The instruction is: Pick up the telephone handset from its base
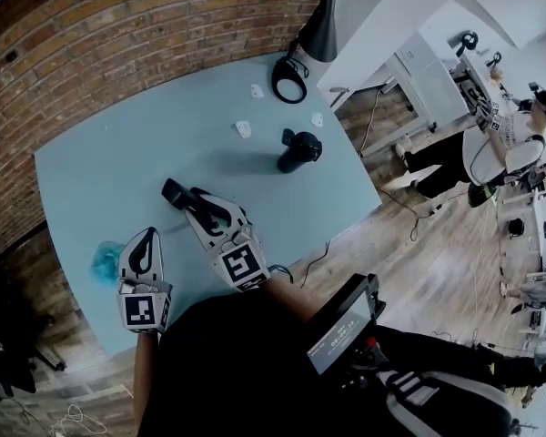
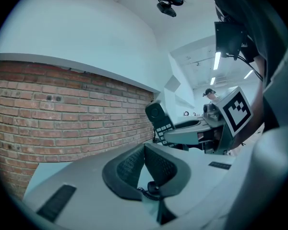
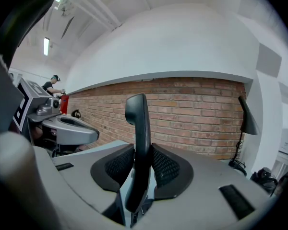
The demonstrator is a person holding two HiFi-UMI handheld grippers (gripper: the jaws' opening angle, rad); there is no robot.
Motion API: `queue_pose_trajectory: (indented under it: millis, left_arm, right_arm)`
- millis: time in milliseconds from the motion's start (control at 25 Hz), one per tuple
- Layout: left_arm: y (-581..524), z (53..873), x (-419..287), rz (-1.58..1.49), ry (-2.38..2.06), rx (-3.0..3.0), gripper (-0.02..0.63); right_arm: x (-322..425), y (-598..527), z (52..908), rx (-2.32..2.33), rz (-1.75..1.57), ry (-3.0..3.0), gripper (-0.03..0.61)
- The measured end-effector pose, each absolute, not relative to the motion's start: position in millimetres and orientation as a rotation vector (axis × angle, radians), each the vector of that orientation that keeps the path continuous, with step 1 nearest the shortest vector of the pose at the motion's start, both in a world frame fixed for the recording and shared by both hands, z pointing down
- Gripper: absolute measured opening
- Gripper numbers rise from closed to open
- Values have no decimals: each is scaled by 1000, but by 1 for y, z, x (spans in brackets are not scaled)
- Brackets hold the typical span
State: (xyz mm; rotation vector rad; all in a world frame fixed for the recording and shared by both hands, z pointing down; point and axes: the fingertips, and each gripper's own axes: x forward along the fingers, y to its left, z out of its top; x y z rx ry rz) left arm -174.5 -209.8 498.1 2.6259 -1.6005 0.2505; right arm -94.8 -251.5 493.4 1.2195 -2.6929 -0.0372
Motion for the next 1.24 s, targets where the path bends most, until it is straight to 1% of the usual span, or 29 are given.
queue_pose_trajectory:
  millis: [200,320,480,640,840,1240]
  left_arm:
    - [-207,505,-178,314,-1593,2565,17]
    - [-208,501,-177,275,-1600,2599,17]
    - [-208,503,-177,300,-1594,2584,17]
    - [-209,501,-177,240,-1610,2608,17]
    - [-205,506,-177,265,-1611,2560,17]
    - [-208,502,-169,221,-1615,2592,17]
  right_arm:
    - [-96,-251,492,1204,-41,-2700,127]
    - [-97,-250,493,1192,-34,-2703,127]
    - [-98,-250,493,1186,-25,-2707,126]
    - [-98,-250,494,1179,-20,-2702,126]
    - [-97,-248,499,1167,-4,-2700,126]
    - [-90,-247,501,1159,17,-2697,126]
